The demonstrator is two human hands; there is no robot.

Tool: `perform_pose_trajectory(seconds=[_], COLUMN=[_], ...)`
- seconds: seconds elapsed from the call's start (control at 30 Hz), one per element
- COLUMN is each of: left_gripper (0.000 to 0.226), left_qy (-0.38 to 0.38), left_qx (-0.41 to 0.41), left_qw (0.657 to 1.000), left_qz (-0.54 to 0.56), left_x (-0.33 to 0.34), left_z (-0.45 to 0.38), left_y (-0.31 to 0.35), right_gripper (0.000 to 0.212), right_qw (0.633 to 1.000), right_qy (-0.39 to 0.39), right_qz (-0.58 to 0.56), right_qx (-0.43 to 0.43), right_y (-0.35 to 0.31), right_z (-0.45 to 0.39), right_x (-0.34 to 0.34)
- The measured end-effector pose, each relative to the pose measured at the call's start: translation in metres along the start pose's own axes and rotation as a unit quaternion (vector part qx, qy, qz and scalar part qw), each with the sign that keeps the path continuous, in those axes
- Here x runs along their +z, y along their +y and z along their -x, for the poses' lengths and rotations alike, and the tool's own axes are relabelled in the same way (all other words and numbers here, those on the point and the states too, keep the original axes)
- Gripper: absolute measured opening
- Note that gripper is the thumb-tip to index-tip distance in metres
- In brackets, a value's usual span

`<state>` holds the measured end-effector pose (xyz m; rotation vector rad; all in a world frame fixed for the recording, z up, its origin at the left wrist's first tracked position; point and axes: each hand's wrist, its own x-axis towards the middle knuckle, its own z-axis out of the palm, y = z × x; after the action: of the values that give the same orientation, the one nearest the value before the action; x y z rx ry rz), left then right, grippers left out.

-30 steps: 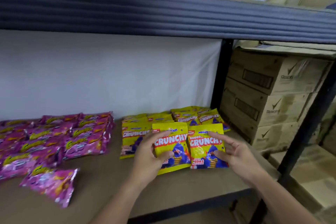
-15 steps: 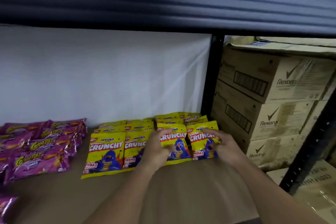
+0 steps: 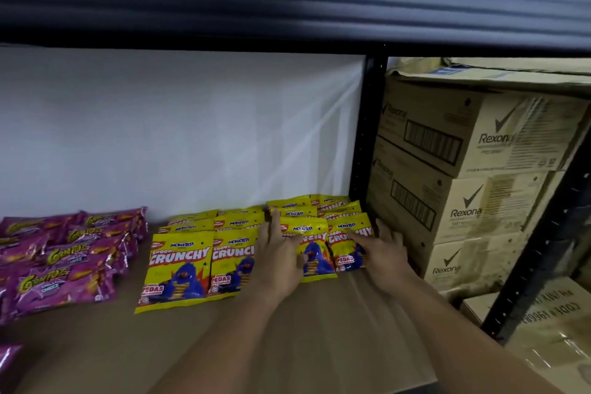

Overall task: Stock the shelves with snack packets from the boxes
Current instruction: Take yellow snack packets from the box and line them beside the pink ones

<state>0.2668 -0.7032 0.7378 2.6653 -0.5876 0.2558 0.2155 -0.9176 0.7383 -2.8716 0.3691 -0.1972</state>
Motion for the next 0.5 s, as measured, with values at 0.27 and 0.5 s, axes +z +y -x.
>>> perform_pose_trajectory(seconds=[0.27, 0.5], left_gripper=[0.05, 0.031], left_qy=[0.058, 0.13], left_qx=[0.049, 0.066], left_qw=[0.997, 0.976], left_qz=[0.034, 0.163], left_x=[-0.006, -0.029], left_z=[0.036, 0.118], left_y=[-0.015, -0.062], right_gripper=[0.046, 0.031], right_qw=[0.985, 0.958], right_qy=[0.142, 0.148], right_qz=[-0.095, -0.22], right_qx=[-0.031, -0.109], right_y=[-0.032, -0.099], right_z=[0.038, 0.119], right_x=[0.011, 0.022])
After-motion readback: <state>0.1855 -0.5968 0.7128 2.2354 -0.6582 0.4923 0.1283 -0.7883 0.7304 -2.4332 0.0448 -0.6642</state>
